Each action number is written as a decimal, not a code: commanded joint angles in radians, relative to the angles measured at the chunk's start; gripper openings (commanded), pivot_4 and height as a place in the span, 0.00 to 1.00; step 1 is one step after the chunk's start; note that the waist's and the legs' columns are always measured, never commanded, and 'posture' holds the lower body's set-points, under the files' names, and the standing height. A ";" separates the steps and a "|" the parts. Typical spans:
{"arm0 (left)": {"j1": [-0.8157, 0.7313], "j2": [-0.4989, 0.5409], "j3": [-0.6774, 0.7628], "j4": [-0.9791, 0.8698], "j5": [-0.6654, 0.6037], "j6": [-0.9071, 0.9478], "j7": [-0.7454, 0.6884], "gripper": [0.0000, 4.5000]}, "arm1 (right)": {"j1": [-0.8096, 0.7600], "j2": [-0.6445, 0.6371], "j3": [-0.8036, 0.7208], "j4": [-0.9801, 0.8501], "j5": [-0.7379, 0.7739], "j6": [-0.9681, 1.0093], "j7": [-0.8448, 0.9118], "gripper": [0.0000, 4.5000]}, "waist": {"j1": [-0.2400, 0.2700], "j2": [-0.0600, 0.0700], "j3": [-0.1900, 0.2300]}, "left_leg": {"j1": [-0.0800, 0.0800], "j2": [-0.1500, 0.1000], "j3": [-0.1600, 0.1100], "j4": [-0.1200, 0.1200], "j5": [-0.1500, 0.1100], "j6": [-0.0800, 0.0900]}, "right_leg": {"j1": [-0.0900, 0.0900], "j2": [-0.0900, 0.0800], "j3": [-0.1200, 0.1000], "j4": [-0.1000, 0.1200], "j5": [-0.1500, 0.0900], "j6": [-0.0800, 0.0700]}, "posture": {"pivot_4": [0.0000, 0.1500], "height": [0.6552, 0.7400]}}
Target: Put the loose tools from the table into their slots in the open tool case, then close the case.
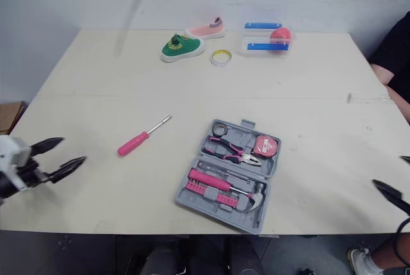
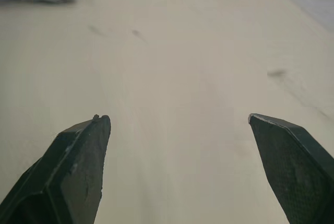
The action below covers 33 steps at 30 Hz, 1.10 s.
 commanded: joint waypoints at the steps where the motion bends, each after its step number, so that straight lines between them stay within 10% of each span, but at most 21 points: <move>1: 0.027 -0.001 0.056 0.000 0.002 -0.022 0.034 1.00 | 0.016 -0.002 -0.051 0.034 -0.007 -0.045 -0.070 0.99 | -0.002 0.000 0.000 | 0.001 0.000 0.000 0.000 0.000 0.000 | 0.001 0.000 0.000 0.000 0.000 0.000 | 1.00 1.00; 14: -0.125 0.015 -0.062 -0.178 -0.119 0.273 0.071 1.00 | -0.018 0.196 0.084 -0.491 0.158 0.220 -0.209 0.99 | -0.016 0.002 0.001 | 0.006 0.001 0.001 -0.005 -0.002 -0.008 | 0.004 0.001 0.001 0.003 0.000 0.000 | 1.00 1.00; 33: -0.536 0.000 -0.575 -0.089 0.167 0.546 0.149 1.00 | -0.167 0.289 0.426 -0.933 0.268 0.351 -0.112 0.99 | -0.013 0.000 0.002 | 0.006 0.001 0.008 -0.004 0.007 -0.010 | -0.002 0.003 0.008 0.009 0.000 0.002 | 1.00 1.00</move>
